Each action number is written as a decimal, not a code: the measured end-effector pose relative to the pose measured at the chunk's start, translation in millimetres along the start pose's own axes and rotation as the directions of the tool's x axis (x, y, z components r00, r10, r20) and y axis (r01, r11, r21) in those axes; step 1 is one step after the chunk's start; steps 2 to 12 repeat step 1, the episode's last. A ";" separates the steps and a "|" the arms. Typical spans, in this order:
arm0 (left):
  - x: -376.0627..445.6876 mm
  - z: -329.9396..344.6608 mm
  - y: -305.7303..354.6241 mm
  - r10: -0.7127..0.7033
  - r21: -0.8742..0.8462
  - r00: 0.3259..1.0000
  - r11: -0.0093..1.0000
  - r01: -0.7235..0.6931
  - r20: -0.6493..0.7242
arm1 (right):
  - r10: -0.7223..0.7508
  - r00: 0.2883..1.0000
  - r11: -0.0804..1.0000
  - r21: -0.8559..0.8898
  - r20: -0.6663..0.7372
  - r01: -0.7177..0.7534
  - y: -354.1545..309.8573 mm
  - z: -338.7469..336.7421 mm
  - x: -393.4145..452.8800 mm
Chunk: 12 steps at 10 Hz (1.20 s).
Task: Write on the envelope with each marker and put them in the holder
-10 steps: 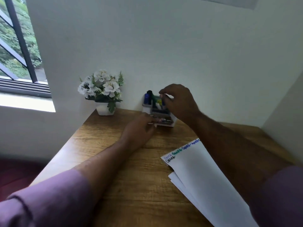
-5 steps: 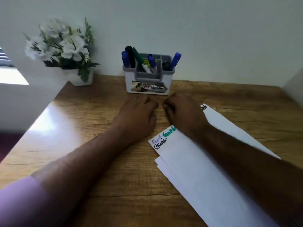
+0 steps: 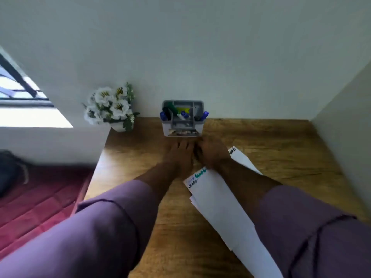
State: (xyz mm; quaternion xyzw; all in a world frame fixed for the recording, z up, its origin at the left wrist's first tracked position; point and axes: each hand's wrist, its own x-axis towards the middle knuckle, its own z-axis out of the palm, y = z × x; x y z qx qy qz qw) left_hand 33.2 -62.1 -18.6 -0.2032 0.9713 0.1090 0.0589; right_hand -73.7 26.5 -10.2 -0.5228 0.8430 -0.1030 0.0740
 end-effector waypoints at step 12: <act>3.9 -28.5 9.2 -0.007 -0.113 1.000 0.994 0.007 0.001 | 0.051 0.996 0.998 -0.050 0.073 -0.047 -1.0 -26.1 -1.7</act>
